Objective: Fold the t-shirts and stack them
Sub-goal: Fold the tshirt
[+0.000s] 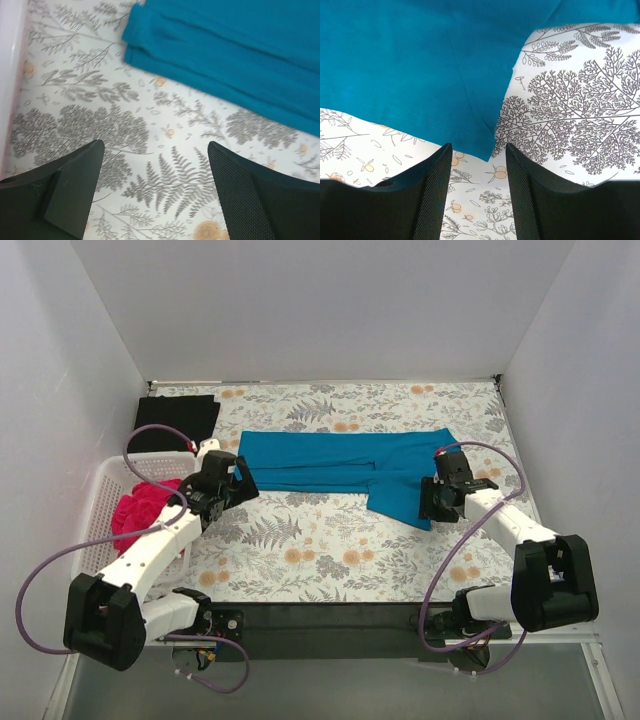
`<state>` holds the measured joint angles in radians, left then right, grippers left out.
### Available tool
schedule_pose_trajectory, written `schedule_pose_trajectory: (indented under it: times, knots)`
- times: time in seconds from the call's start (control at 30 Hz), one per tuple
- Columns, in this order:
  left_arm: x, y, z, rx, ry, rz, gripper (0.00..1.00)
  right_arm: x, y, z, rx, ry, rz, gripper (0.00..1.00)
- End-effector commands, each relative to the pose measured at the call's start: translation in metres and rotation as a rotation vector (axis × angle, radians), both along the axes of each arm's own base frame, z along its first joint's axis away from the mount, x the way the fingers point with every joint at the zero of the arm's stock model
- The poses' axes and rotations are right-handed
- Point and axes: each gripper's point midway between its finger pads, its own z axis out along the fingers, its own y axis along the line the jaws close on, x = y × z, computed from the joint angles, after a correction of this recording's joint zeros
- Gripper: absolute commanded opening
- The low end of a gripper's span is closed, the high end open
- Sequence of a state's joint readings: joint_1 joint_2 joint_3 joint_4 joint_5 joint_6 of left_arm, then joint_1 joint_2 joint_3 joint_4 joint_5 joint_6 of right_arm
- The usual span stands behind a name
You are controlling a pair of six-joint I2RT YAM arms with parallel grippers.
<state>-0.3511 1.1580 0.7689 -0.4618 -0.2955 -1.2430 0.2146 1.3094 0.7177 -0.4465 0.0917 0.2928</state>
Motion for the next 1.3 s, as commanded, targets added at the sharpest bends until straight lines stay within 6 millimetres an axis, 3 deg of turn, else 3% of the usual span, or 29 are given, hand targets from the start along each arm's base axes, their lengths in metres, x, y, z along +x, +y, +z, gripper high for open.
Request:
schedule_pose_trajectory:
  times: [0.0, 0.27, 0.47, 0.57, 0.67, 0.8, 0.83, 0.9, 0.93, 1.0, 1.03, 1.07, 1.1, 1.13, 1.17, 1.2, 1.27]
  knots:
    - [-0.008, 0.016, 0.007, 0.055, -0.076, 0.017, 0.84, 0.010, 0.001, 0.003, 0.000, -0.054, -0.025, 0.53]
    - [-0.011, 0.018, 0.009, 0.036, -0.122, 0.026, 0.82, -0.001, 0.007, -0.024, -0.010, 0.023, -0.010, 0.46]
    - [-0.012, 0.015, 0.007, 0.026, -0.113, 0.014, 0.81, -0.005, 0.008, -0.033, -0.003, 0.045, -0.011, 0.27]
    - [-0.012, 0.015, 0.009, 0.026, -0.119, 0.015, 0.81, -0.003, 0.008, -0.033, -0.013, 0.045, -0.004, 0.06]
    - [-0.012, 0.015, 0.008, 0.026, -0.117, 0.013, 0.81, 0.014, 0.009, -0.017, -0.012, -0.008, -0.005, 0.01]
    - [-0.011, 0.014, 0.007, 0.025, -0.115, 0.012, 0.81, 0.065, 0.015, 0.033, -0.024, -0.162, 0.010, 0.01]
    - [-0.011, 0.014, 0.008, 0.024, -0.117, 0.012, 0.81, 0.087, 0.019, 0.054, -0.022, -0.219, 0.019, 0.01]
    - [-0.011, 0.014, 0.007, 0.027, -0.112, 0.010, 0.81, 0.108, 0.020, 0.070, -0.048, -0.263, 0.043, 0.01]
    - [-0.011, 0.014, 0.007, 0.026, -0.114, 0.010, 0.81, 0.130, 0.023, 0.086, -0.053, -0.302, 0.045, 0.01]
    - [-0.011, 0.014, 0.006, 0.027, -0.112, 0.010, 0.81, 0.150, 0.025, 0.097, -0.075, -0.333, 0.059, 0.01]
    - [-0.011, 0.014, 0.006, 0.028, -0.112, 0.009, 0.81, 0.161, 0.026, 0.091, -0.081, -0.318, 0.063, 0.01]
    - [-0.011, 0.014, 0.006, 0.028, -0.114, 0.010, 0.81, 0.179, 0.031, 0.110, -0.072, -0.368, 0.065, 0.01]
    - [-0.010, 0.014, 0.007, 0.027, -0.115, 0.010, 0.81, 0.189, 0.034, 0.113, -0.068, -0.382, 0.075, 0.01]
    - [-0.011, 0.014, 0.006, 0.029, -0.114, 0.008, 0.81, 0.198, 0.035, 0.103, -0.071, -0.368, 0.077, 0.01]
    - [-0.011, 0.014, 0.006, 0.028, -0.115, 0.006, 0.81, 0.214, 0.040, 0.118, -0.058, -0.412, 0.079, 0.01]
    - [-0.011, 0.014, 0.005, 0.029, -0.110, 0.008, 0.81, 0.223, 0.044, 0.105, -0.055, -0.390, 0.089, 0.01]
    - [-0.011, 0.014, 0.003, 0.032, -0.105, 0.007, 0.81, 0.237, 0.047, 0.106, -0.054, -0.402, 0.093, 0.01]
